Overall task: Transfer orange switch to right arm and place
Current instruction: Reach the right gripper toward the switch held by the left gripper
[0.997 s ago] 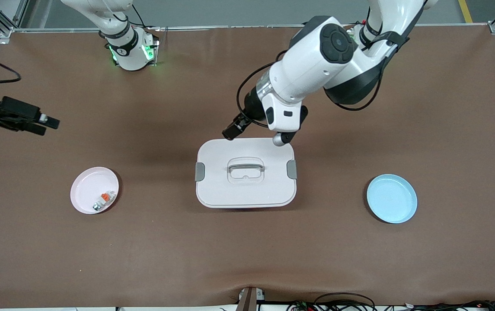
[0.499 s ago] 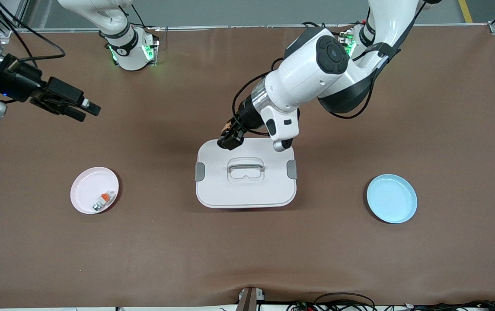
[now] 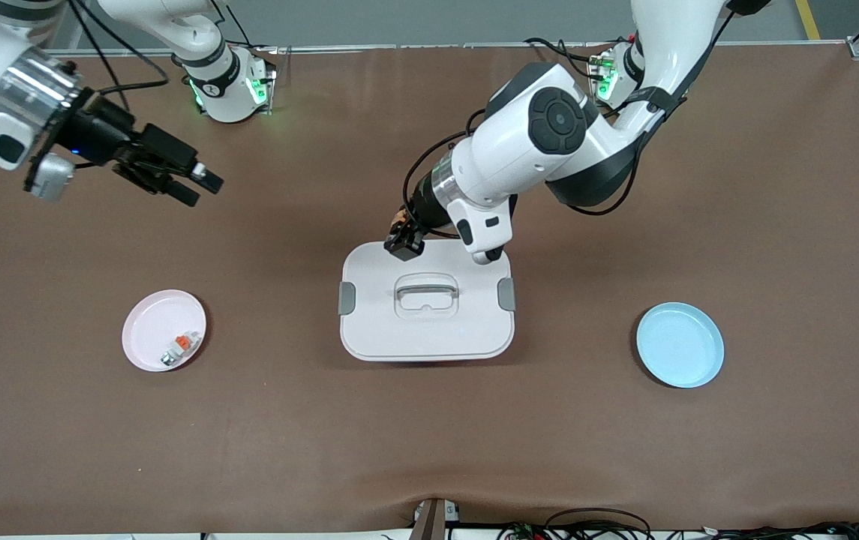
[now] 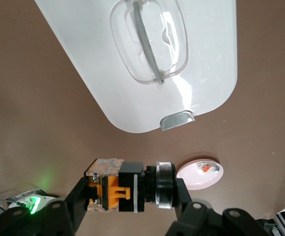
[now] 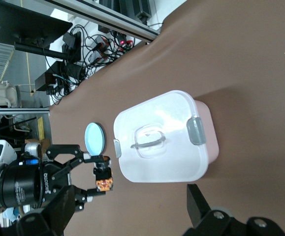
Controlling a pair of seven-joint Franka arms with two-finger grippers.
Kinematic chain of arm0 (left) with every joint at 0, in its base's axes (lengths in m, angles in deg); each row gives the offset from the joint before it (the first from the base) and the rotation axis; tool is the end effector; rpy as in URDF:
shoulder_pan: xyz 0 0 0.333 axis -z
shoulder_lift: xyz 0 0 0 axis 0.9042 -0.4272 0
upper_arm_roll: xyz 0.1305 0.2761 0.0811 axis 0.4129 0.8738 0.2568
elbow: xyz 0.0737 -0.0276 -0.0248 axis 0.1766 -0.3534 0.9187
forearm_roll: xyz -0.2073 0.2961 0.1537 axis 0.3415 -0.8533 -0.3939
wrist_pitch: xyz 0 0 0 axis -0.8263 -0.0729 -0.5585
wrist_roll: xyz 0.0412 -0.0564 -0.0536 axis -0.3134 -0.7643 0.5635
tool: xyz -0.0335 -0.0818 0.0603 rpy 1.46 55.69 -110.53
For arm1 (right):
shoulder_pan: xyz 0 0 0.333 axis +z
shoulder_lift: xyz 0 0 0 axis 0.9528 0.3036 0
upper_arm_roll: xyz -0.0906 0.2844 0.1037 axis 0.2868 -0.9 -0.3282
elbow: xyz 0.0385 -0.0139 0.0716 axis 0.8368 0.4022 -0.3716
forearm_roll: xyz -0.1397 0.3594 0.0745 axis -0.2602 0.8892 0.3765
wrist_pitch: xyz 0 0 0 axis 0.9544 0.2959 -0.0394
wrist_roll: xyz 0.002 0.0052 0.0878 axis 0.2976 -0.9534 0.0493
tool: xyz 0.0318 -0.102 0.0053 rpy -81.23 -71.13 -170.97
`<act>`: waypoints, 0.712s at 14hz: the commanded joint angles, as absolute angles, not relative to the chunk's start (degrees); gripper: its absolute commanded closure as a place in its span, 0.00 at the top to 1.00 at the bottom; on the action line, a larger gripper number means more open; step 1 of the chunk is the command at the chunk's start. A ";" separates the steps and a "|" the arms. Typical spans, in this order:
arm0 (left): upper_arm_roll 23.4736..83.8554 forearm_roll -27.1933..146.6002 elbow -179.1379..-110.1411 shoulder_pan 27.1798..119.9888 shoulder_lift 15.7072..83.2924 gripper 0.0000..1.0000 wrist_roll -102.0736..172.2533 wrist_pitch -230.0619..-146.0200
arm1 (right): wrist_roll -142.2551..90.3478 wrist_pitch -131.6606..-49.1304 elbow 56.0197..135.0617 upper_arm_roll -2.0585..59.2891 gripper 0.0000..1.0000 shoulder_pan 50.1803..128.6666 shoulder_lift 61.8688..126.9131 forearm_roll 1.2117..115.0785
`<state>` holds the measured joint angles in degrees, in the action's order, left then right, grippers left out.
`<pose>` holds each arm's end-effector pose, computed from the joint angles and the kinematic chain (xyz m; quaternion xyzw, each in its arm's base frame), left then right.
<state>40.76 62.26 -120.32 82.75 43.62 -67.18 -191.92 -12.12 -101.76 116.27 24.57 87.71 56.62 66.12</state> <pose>0.5379 -0.4940 0.4918 0.7869 0.5546 -0.1875 0.1952 0.4973 0.1467 0.5801 -0.9137 0.1265 -0.0996 0.3731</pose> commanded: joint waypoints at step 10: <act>41.23 60.82 -118.40 82.90 43.04 0.00 -78.52 -189.53 | -2.73 -125.50 127.48 24.04 1.00 105.36 59.22 70.07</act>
